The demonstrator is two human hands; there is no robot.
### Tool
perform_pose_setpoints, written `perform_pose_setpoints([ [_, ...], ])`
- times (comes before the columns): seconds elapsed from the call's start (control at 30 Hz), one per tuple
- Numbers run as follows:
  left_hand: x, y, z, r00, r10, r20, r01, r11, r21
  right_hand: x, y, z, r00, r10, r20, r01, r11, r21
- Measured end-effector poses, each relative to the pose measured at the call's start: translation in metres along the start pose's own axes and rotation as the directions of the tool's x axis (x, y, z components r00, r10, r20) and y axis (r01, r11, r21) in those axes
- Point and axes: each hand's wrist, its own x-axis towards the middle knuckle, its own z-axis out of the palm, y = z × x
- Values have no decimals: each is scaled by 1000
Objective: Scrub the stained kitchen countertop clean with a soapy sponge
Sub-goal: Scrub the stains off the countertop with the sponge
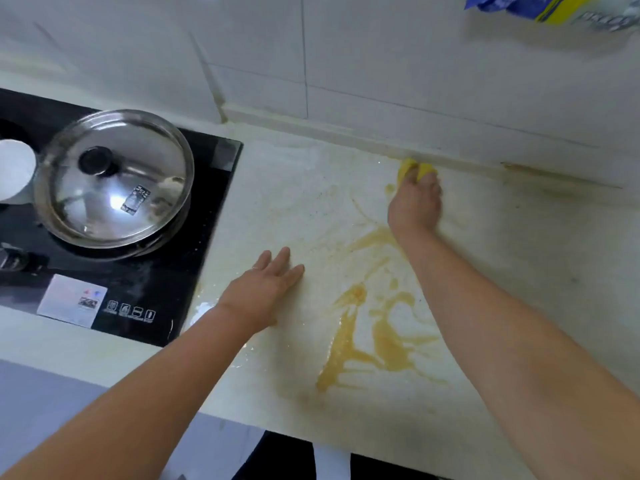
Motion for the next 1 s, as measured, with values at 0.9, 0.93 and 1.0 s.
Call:
perform_pose_setpoints([
  [0.9,4,-22,-45,950,104,296,-131,989,72,-183,1,5,820,-573,-8,565,806,175],
  [0.93,5,-23,-45,949,101,298,-129,989,75,-176,15,0,830,-556,-33,554,816,164],
  [1.0,6,-22,-43,950,106,293,-131,989,69,-152,63,-7,936,-343,-77,350,929,123],
])
